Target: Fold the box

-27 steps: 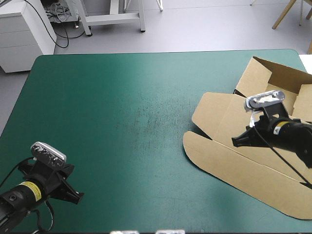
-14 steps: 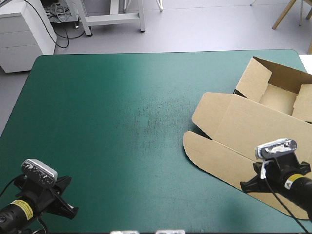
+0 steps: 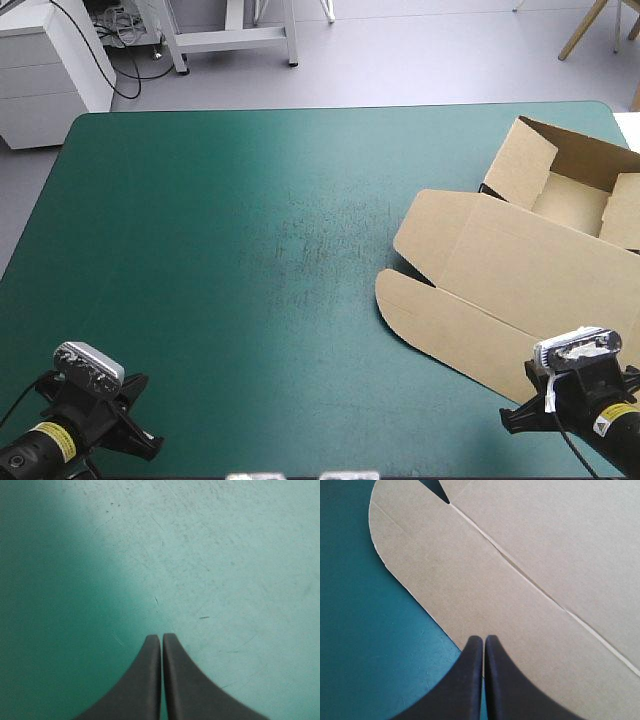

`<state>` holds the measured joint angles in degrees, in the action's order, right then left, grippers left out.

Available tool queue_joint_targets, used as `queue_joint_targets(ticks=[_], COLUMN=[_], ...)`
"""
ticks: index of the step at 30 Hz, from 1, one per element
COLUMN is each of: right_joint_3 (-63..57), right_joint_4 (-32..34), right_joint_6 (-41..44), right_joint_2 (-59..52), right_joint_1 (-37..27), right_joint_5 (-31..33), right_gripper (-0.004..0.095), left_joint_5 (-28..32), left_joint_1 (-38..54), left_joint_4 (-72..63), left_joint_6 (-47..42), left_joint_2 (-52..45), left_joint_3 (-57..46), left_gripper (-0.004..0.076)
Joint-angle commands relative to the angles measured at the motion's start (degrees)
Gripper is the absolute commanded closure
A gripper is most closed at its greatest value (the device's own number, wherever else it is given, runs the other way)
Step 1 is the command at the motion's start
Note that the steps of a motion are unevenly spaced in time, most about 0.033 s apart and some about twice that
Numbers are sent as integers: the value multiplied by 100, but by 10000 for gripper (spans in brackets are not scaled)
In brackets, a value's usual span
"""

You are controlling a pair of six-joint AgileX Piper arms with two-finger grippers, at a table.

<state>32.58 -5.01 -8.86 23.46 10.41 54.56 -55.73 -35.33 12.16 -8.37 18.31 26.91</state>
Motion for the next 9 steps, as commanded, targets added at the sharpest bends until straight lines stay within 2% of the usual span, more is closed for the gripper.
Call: queue_joint_targets(ticks=[1,9], right_joint_3=[136,-6], right_joint_4=[-38,-8], right_joint_6=[-5,117], right_joint_2=[25,25], right_joint_1=[15,15], right_joint_5=[-183,71], right_gripper=[912,912], left_joint_5=[374,364], left_joint_1=[-32,-32], left_joint_4=[139,161], left_joint_6=[-15,-15], left_joint_2=[53,53], left_joint_3=[141,141], left_gripper=[733,733])
